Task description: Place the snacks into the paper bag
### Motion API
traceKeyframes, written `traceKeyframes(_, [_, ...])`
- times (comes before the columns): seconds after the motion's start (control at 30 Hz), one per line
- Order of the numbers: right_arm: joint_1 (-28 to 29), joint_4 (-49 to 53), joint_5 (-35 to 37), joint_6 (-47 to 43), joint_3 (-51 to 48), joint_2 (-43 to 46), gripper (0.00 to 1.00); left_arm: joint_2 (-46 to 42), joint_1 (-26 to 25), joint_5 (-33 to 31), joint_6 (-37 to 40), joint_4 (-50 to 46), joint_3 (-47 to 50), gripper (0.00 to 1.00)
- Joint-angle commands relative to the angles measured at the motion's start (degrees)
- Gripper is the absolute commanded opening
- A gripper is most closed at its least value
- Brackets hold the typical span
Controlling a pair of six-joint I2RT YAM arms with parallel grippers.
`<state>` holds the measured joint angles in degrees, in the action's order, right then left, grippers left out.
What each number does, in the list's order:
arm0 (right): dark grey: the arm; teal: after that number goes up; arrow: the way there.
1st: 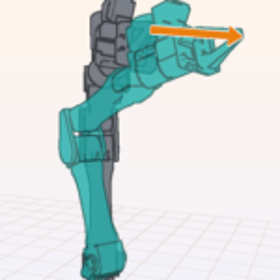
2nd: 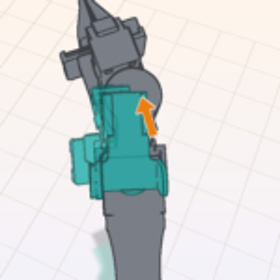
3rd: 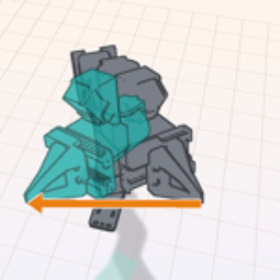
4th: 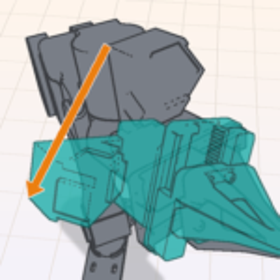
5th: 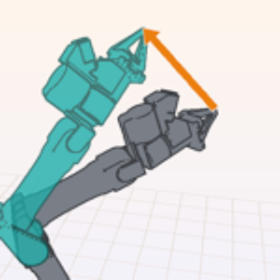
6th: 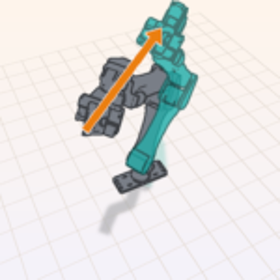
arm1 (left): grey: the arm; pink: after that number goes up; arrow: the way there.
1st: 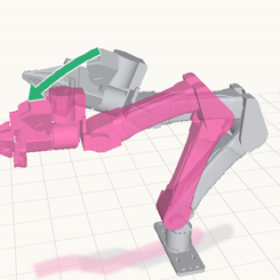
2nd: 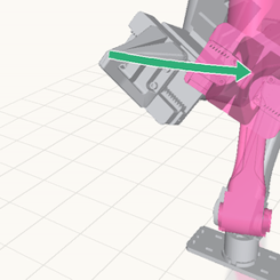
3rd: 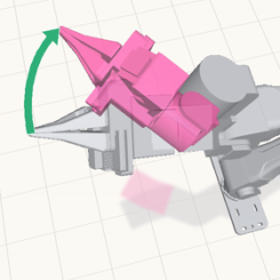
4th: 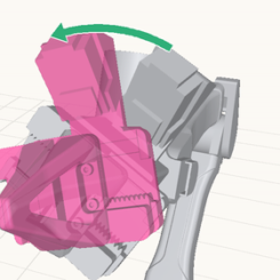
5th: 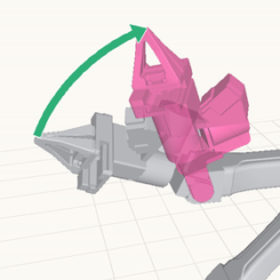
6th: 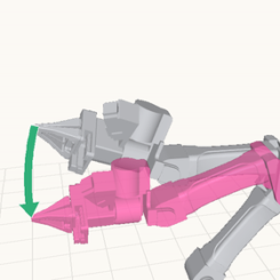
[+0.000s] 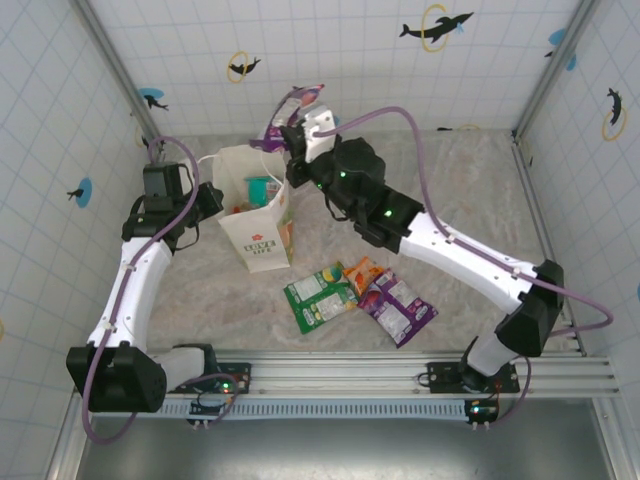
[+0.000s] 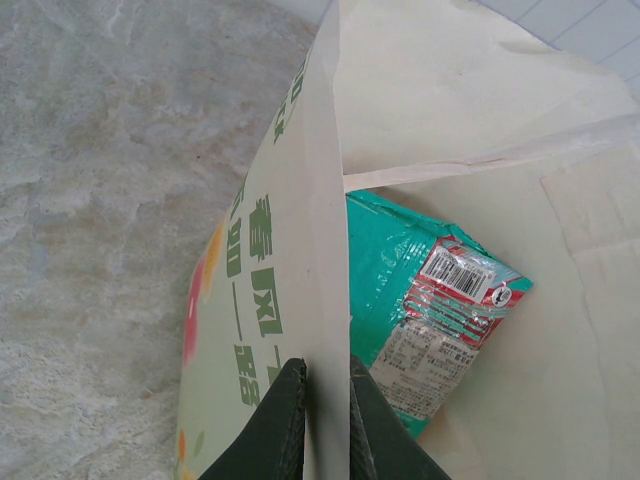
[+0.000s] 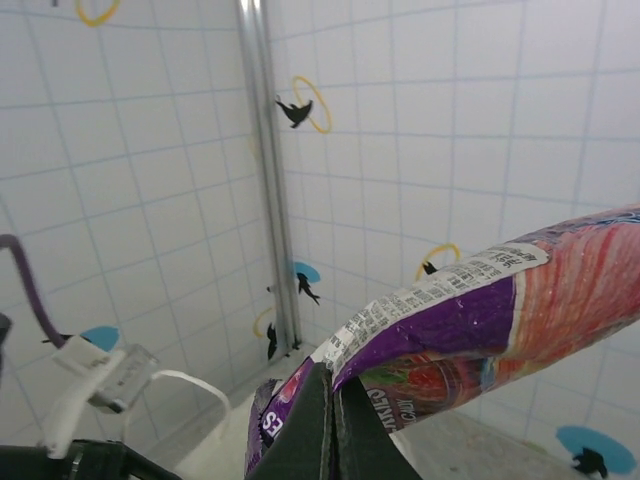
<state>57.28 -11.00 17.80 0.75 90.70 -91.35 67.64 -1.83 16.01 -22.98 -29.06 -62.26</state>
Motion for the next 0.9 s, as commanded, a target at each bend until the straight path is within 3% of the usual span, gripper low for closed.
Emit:
traceKeyframes(0.0, [2.4,-8.1,0.8,-7.7,4.1,-2.2,0.0,-0.4,-0.3,0.9,0.3,0.1,-1.5,0.14])
traceKeyframes(0.43, [3.5,-1.4,2.2,-7.2,9.3,-10.9,0.0,-0.3,-0.4,0.9,0.3,0.1,-1.5,0.14])
traceKeyframes(0.87, [3.5,5.9,-2.3,-6.6,11.5,-14.3,0.0,0.0,-0.4,1.0,0.1,0.6,-1.1,0.14])
